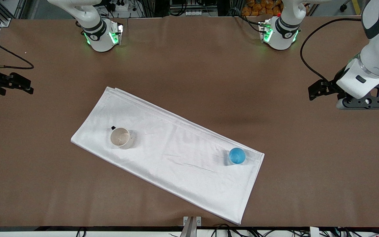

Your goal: Place blue cup into white mug on table

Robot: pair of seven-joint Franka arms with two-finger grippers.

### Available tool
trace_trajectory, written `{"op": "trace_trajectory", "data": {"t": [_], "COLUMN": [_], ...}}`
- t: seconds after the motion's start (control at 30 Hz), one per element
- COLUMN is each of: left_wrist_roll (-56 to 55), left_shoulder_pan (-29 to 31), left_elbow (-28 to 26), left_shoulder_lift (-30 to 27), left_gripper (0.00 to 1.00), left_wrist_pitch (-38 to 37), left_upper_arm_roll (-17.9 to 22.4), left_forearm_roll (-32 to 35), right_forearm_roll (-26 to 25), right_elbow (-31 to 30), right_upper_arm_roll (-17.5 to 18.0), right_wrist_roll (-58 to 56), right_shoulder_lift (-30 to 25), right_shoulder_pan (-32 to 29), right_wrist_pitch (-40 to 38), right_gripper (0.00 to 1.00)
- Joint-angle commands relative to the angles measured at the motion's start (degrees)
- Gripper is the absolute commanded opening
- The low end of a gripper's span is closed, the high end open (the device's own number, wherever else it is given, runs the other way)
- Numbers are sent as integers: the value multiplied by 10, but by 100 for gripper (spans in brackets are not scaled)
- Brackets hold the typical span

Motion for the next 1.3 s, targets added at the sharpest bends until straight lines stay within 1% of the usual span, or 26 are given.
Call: {"op": "trace_trajectory", "data": {"t": [0.0, 0.2, 0.33, 0.43, 0.57, 0.7, 0.8, 0.87, 0.97, 1.17, 1.23, 1.27], "left_wrist_roll": [7, 3, 2, 4, 0, -39, -68, -72, -71, -73, -80, -85], "left_shoulder_pan": [0, -2, -3, -4, -4, -2, 1, 0, -5, -35, -36, -36], "left_elbow": [14, 16, 40, 44, 51, 53, 53, 53, 53, 54, 54, 54], "left_shoulder_lift": [4, 17, 38, 44, 65, 78, 95, 109, 130, 167, 175, 179], "left_gripper": [100, 100, 100, 100, 100, 100, 100, 100, 100, 100, 100, 100], "left_wrist_pitch": [-13, -14, -13, -13, -13, -5, 24, 52, 78, 115, 128, 137], "left_upper_arm_roll": [-1, -1, -1, -4, -6, -7, -6, -6, -7, -7, -8, -9], "left_forearm_roll": [-3, -3, 9, 24, 24, 3, -45, -62, -63, -57, -59, -60], "right_forearm_roll": [-2, -3, -3, -3, -3, -3, -3, -3, -1, 12, 12, 12], "right_elbow": [1, 1, 2, 1, 2, 4, 3, 3, 1, -9, -23, -40], "right_upper_arm_roll": [9, 8, 8, 8, 9, 8, 8, 8, 8, 10, 13, 18], "right_wrist_roll": [-6, -6, -6, -8, -12, -62, -83, -86, -86, -89, -89, -89], "right_shoulder_lift": [-5, -5, -4, -5, -5, -3, -2, 0, 7, 22, 23, 23], "right_shoulder_pan": [-10, -10, -10, -10, -10, -10, -11, -11, -9, -1, 2, 4], "right_wrist_pitch": [-9, -11, -13, -14, -26, -44, -47, -47, -46, -33, -9, 10], "right_gripper": [100, 100, 100, 100, 100, 100, 100, 100, 100, 100, 100, 100]}}
